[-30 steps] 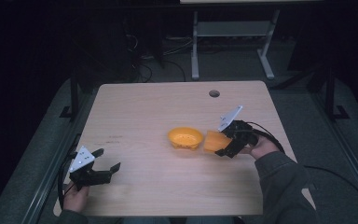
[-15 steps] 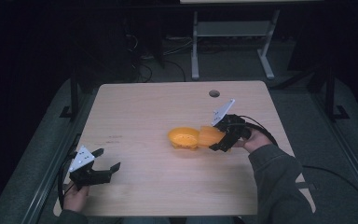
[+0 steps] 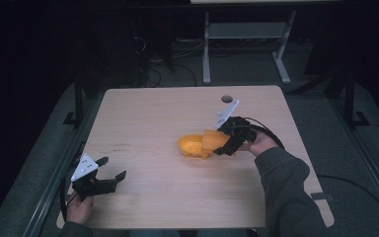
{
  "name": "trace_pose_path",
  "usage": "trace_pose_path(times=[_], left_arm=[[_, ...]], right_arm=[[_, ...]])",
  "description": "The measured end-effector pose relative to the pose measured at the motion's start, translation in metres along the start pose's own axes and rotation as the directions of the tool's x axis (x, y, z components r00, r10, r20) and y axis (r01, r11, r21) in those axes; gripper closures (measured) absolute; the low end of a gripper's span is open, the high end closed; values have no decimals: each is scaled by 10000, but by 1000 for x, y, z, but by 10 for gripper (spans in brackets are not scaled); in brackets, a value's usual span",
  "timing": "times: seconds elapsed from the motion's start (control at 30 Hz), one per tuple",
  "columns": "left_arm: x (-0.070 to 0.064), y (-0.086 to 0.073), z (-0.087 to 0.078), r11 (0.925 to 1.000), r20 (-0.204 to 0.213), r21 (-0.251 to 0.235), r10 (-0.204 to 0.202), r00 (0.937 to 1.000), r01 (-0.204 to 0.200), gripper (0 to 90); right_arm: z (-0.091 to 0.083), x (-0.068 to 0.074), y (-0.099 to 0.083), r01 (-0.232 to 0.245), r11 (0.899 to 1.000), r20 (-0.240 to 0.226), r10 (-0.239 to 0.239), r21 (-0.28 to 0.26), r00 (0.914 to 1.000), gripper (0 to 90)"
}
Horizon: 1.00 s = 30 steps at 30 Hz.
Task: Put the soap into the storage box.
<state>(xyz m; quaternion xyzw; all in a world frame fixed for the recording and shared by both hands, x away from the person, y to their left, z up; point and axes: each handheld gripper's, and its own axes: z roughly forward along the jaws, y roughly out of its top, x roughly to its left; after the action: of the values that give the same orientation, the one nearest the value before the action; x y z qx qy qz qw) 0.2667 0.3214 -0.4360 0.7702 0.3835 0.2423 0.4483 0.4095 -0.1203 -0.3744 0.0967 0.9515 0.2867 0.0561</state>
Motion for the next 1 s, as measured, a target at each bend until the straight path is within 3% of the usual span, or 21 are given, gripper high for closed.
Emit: trace_pose_path(times=[0.37, 0.63, 0.83, 1.0], left_arm=[[-1, 0, 0, 10000, -4, 27, 43, 10000, -43, 142], [0, 0, 0, 10000, 1, 14, 61, 10000, -61, 142], [0, 0, 0, 10000, 4, 15, 54, 10000, -54, 142], [0, 0, 0, 10000, 26, 11, 37, 10000, -37, 142]], right_arm=[[14, -6, 11, 179, 9998, -199, -177, 114, 9996, 206], [22, -9, 25, 312, 9993, -317, -319, -223, 9990, 207], [26, -12, 29, 324, 9993, -429, -331, -158, 9985, 207], [29, -13, 37, 576, 9983, -445, -581, -134, 9973, 207]])
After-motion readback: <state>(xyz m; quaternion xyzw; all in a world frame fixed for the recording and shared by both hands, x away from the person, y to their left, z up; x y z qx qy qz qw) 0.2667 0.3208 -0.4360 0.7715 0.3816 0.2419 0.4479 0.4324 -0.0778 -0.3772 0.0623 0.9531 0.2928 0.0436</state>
